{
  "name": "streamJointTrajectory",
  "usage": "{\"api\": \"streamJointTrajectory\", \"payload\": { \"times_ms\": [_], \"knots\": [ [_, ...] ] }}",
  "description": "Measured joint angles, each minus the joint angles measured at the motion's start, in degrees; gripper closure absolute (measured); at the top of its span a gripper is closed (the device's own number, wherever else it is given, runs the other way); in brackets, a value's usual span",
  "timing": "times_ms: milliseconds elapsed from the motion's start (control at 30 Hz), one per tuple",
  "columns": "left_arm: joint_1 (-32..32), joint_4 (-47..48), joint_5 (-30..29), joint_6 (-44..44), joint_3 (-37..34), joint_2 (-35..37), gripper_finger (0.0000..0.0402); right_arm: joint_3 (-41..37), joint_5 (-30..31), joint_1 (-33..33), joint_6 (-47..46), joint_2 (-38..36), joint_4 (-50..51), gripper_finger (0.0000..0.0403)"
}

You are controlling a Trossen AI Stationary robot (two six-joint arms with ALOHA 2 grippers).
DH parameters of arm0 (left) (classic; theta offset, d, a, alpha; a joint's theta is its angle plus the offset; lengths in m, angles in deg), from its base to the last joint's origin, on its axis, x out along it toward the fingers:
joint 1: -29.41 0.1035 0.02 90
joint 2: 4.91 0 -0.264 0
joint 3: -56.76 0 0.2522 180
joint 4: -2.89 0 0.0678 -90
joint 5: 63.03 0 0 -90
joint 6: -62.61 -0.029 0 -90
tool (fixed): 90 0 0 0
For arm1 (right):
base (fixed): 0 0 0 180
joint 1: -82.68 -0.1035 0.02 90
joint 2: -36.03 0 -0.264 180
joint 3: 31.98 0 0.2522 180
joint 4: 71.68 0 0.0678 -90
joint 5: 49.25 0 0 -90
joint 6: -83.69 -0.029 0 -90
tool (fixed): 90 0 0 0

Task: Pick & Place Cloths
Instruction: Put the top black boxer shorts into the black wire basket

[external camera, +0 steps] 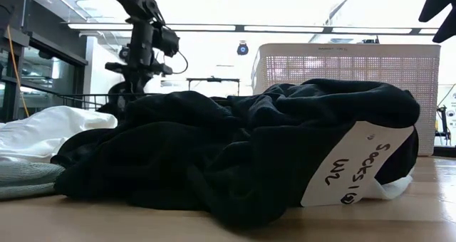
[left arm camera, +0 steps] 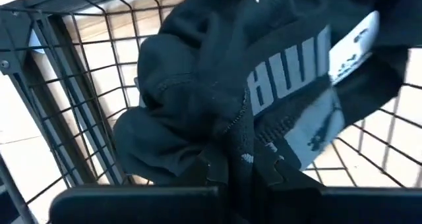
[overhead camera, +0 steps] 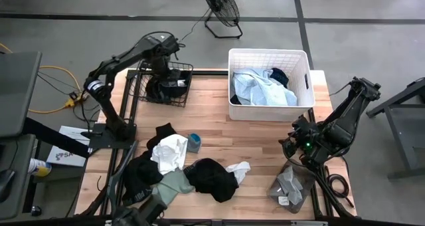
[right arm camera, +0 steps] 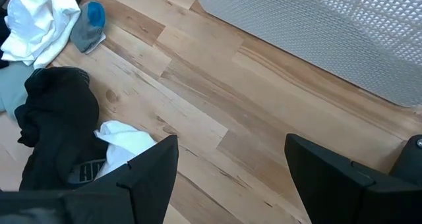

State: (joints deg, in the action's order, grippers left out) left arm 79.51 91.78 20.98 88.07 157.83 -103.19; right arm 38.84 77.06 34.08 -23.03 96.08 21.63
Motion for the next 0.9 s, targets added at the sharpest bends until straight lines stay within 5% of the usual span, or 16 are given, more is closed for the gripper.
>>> {"api": "streamJointTrajectory", "payload": {
  "times_ms": [567,900],
  "knots": [
    [0.2,-15.6,-0.6,1.8,-17.5,-2.0,0.0392,0.0,0.0,0.0,-0.2,0.0,0.0,0.0133],
    [0.2,-17.4,-0.2,1.5,-18.7,-1.8,0.0373,0.0,-0.2,0.0,-0.2,0.0,-0.4,0.0133]
  ]
}}
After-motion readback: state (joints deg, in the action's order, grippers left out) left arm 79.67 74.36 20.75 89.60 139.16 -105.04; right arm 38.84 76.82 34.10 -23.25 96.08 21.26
